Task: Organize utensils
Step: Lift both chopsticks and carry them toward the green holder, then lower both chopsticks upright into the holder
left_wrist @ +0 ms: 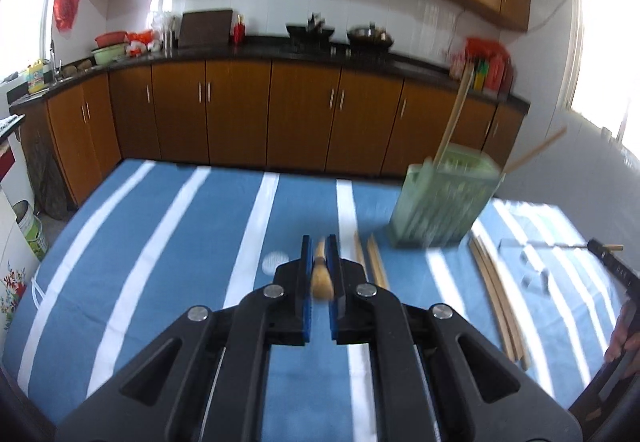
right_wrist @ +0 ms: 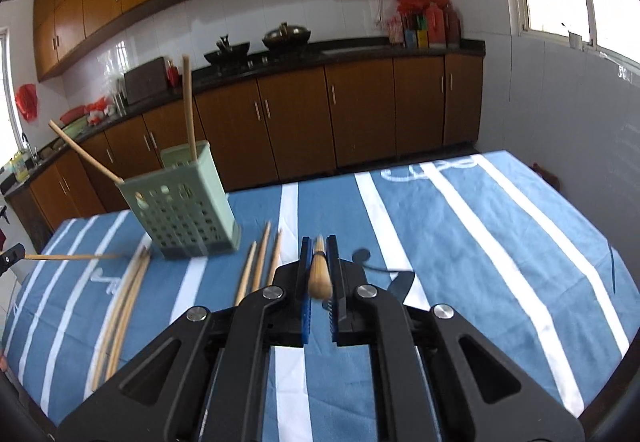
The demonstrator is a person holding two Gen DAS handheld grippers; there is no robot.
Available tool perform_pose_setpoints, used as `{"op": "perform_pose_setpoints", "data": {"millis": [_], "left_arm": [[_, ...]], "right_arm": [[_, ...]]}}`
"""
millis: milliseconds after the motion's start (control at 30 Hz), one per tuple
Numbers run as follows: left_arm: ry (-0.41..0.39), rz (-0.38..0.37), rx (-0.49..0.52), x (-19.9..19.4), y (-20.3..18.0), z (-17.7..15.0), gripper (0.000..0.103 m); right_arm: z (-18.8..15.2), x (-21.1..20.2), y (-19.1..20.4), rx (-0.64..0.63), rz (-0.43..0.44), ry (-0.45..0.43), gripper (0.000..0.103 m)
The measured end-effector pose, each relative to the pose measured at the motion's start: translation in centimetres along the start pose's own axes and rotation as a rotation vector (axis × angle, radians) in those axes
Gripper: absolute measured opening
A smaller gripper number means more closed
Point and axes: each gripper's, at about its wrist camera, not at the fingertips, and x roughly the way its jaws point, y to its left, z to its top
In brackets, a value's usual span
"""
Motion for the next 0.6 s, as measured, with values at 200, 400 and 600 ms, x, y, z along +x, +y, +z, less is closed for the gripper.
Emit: {"op": "perform_pose_setpoints", "data": {"millis": [200,400,600], "left_arm": [[-0.065,-0.012,-0.007,-1.6,-0.5,2.3,0.007],[-0.067,-0.057,-0.001,-2.6,-1.0,3.5,0.007],[-0.106,-0.164,0.028,-5.6,-3.4,5.9,0.007]], "right_arm": [[1.7,-1.4,0.4,-0.009,0.014,-0.051,0.007],[3.2,-2.2,1.2,-0.011,0.038,-0.065,0.007],[7.3,-5.3,2.8,0.011,0.175,-0.148,0.007]]}}
